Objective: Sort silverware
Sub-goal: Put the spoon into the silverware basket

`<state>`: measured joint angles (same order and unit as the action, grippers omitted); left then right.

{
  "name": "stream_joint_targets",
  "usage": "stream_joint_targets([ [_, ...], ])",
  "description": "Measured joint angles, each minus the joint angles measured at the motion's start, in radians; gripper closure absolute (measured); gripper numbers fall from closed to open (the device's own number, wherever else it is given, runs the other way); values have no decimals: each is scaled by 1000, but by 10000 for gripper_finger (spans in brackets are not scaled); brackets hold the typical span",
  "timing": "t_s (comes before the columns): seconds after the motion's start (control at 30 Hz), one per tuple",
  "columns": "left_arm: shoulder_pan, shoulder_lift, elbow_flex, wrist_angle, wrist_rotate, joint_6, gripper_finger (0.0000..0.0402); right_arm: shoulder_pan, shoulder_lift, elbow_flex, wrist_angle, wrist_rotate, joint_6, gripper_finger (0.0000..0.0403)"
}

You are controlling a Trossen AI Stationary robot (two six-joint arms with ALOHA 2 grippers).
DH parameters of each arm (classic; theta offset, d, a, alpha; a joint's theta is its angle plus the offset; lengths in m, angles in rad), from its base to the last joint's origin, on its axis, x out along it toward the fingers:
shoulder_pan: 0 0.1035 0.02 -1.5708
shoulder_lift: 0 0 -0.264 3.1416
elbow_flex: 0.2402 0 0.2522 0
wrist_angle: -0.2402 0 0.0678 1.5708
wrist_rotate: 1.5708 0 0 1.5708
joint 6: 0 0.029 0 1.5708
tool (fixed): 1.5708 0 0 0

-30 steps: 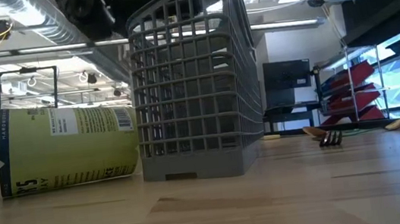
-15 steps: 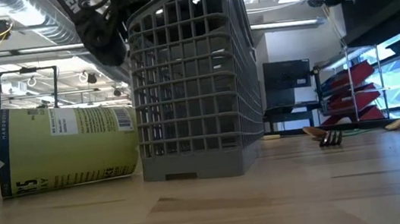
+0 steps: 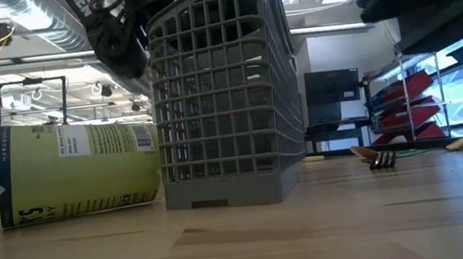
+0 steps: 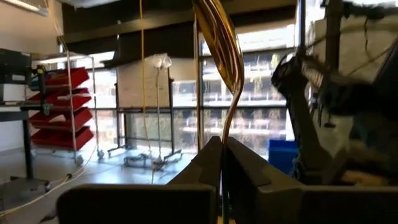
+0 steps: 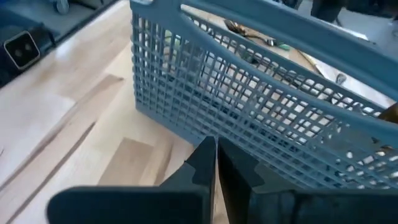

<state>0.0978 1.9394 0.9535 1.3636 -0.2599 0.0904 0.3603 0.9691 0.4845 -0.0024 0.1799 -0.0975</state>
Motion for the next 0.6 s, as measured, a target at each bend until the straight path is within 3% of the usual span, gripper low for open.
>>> stream_joint_targets([
  [0.2,0,73,0,99,13,-20,401,0,0,-69,109,0,36,402],
  [0.6,0,83,0,76,50,-16,401,0,0,-75,135,-18,49,402],
])
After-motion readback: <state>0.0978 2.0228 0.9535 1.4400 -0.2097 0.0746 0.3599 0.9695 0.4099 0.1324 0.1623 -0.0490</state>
